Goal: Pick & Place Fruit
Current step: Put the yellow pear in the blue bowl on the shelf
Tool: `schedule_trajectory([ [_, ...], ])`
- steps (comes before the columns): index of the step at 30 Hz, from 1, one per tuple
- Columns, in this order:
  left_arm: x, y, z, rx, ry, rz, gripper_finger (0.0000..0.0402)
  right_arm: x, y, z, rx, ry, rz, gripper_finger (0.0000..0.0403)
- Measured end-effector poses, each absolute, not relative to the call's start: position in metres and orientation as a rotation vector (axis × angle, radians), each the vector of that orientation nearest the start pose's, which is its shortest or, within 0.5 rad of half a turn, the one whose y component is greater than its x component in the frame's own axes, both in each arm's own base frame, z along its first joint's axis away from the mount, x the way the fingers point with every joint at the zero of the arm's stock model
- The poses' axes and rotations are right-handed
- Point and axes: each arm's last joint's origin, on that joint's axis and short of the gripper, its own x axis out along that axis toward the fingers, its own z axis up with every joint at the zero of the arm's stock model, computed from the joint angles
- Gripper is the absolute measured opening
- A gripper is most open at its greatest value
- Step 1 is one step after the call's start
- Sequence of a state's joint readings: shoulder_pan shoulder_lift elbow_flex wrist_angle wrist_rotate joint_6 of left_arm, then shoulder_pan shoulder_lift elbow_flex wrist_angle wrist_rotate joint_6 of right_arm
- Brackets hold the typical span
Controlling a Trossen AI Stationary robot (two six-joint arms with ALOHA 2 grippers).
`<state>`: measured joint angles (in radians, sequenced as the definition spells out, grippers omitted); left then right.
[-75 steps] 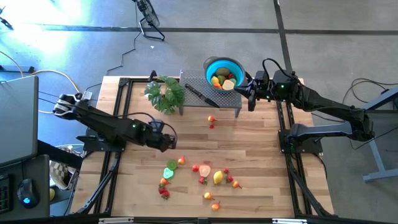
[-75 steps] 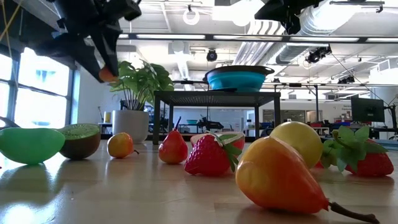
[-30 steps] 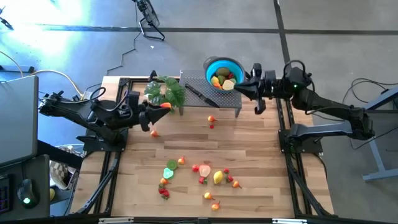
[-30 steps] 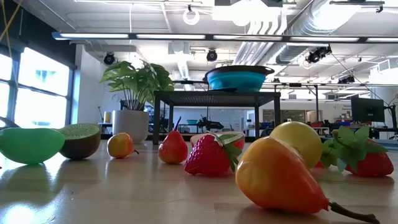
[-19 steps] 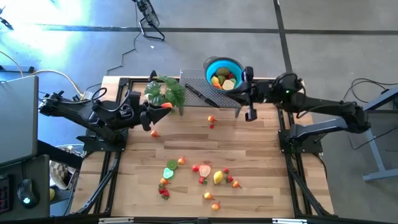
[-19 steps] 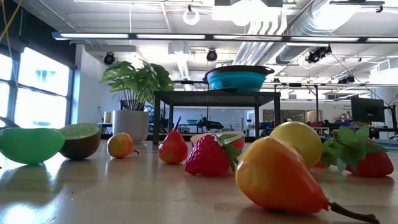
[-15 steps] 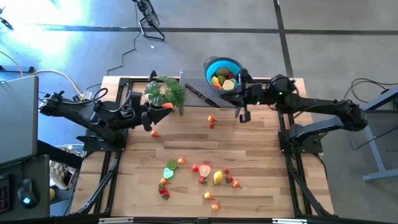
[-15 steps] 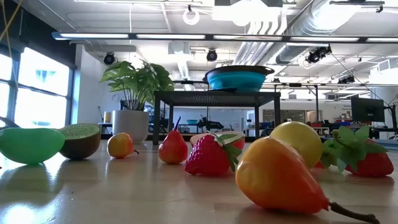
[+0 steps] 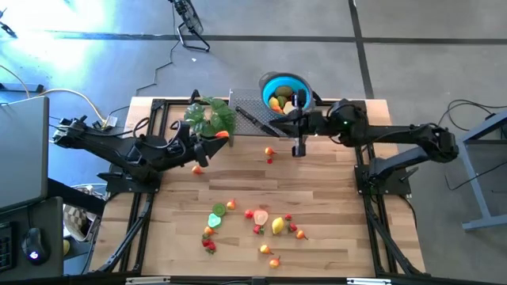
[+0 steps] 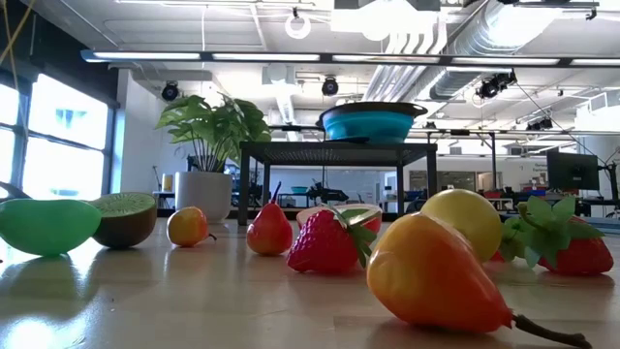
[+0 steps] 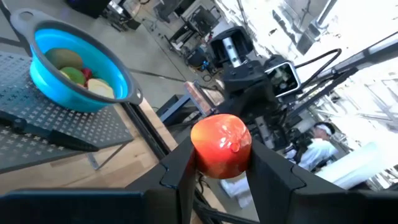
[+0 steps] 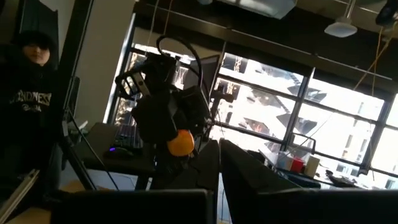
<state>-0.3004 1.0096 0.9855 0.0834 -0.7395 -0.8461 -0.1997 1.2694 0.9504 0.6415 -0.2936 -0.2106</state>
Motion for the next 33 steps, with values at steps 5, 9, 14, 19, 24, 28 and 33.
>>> schedule_trajectory([
  [5, 0.211, -0.045, 0.387, -0.861, -0.252, 0.404, 0.0116, 0.287, -0.047, 0.36, -0.286, -0.32, 0.066, 0.0009],
  [9, 0.211, -0.044, 0.388, -0.859, -0.263, 0.42, 0.0116, 0.292, -0.044, 0.358, -0.304, -0.352, 0.074, 0.0009],
  [14, 0.213, -0.041, 0.387, -0.857, -0.274, 0.447, 0.0116, 0.301, -0.039, 0.352, -0.347, -0.356, 0.086, 0.0013],
  [19, 0.222, -0.03, 0.385, -0.861, -0.278, 0.447, 0.0116, 0.306, -0.036, 0.348, -0.358, -0.369, 0.09, 0.0061],
  [24, 0.234, -0.021, 0.383, -0.865, -0.286, 0.404, 0.0116, 0.306, -0.036, 0.349, -0.354, -0.367, 0.067, 0.0145],
  [28, 0.237, -0.015, 0.382, -0.875, -0.285, 0.381, 0.0116, 0.306, -0.036, 0.346, -0.349, -0.34, 0.072, 0.0213],
  [33, 0.244, -0.013, 0.379, -0.88, -0.288, 0.375, 0.0116, 0.308, -0.036, 0.34, -0.336, -0.273, 0.074, 0.0284],
])
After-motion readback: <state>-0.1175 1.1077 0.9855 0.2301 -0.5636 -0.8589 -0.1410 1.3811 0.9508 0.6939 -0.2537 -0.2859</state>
